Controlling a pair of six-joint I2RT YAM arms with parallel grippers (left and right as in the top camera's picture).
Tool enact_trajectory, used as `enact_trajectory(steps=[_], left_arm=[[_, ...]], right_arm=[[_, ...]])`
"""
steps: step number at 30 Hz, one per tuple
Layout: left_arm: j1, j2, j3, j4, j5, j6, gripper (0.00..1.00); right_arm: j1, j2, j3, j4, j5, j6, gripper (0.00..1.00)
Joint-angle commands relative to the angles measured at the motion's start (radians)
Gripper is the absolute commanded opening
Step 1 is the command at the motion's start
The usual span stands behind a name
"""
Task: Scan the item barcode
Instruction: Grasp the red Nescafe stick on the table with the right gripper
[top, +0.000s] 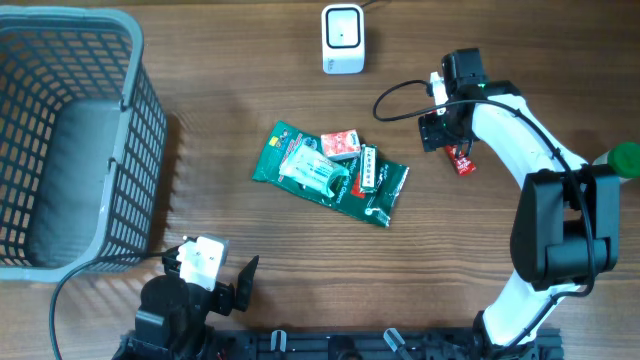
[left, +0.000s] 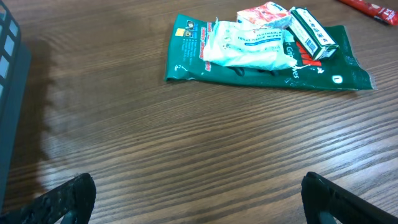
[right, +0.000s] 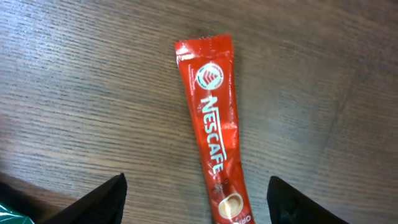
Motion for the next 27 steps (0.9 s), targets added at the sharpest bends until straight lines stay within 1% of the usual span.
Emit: enact_trajectory(steps=[1, 4, 6, 10, 12, 14, 15, 16, 17, 19, 20, 21, 22, 23, 25, 26, 27], left_arm=[[0.000, -0.002, -0.002, -0.001, 0.005, 0.018, 1.00], [0.000, -0.002, -0.002, -0.001, 0.005, 0.018, 1.00], [0.000, -0.002, -0.002, -0.001, 0.005, 0.018, 1.00], [0.000, -0.002, -0.002, -0.001, 0.005, 0.018, 1.00], [0.000, -0.002, -0.002, -0.001, 0.005, 0.018, 1.00], [0.000, -0.002, -0.002, -0.001, 0.005, 0.018, 1.00], [0.000, -0.002, -0.002, -0.001, 0.005, 0.018, 1.00], [0.000, -0.002, -0.002, -0.001, 0.005, 0.018, 1.00], [0.000, -0.002, -0.002, -0.001, 0.005, 0.018, 1.00], [0.000, -0.002, -0.002, -0.002, 0.005, 0.018, 1.00], [0.000, -0.002, -0.002, -0.002, 0.005, 0.018, 1.00], [0.000, -0.002, -0.002, -0.002, 0.005, 0.018, 1.00], [0.000, -0.002, -0.002, -0.002, 0.005, 0.018, 1.00], [0.000, -0.002, -0.002, -0.002, 0.005, 0.018, 1.00], [0.000, -0.002, -0.002, -0.002, 0.005, 0.018, 1.00], [0.000, -0.002, -0.002, -0.002, 0.005, 0.018, 1.00], [0.000, -0.002, -0.002, -0.002, 0.005, 0.018, 1.00]], right_arm=[[-0.039, 0.047, -0.005, 0.005, 0.005, -0.037, 0.67], [-0.067, 0.105, -0.005, 0.006, -0.038, -0.020, 0.64], [-0.067, 0.117, -0.005, 0.014, -0.048, -0.020, 0.59], [-0.067, 0.117, -0.005, 0.035, -0.047, -0.020, 0.57], [-0.067, 0.126, -0.005, 0.042, -0.047, -0.020, 0.48], [-0.067, 0.143, -0.005, 0.038, -0.048, -0.019, 0.33], [-0.067, 0.153, -0.005, 0.034, -0.048, -0.009, 0.14], [-0.067, 0.154, -0.005, 0.031, -0.054, 0.032, 0.07], [-0.067, 0.151, -0.004, 0.026, -0.105, 0.040, 0.04], [-0.067, 0.144, 0.011, -0.002, -0.241, 0.046, 0.04], [-0.067, 0.138, 0.032, -0.037, -0.311, 0.081, 0.04], [-0.067, 0.128, 0.058, -0.093, -0.353, 0.164, 0.04], [-0.067, 0.118, 0.080, -0.163, -0.391, 0.274, 0.04], [-0.067, 0.110, 0.098, -0.261, -0.457, 0.439, 0.04], [-0.067, 0.109, 0.105, -0.402, -0.557, 0.673, 0.04], [-0.067, 0.109, 0.105, -0.512, -0.607, 0.794, 0.04], [-0.067, 0.109, 0.105, -0.577, -0.650, 0.835, 0.04]])
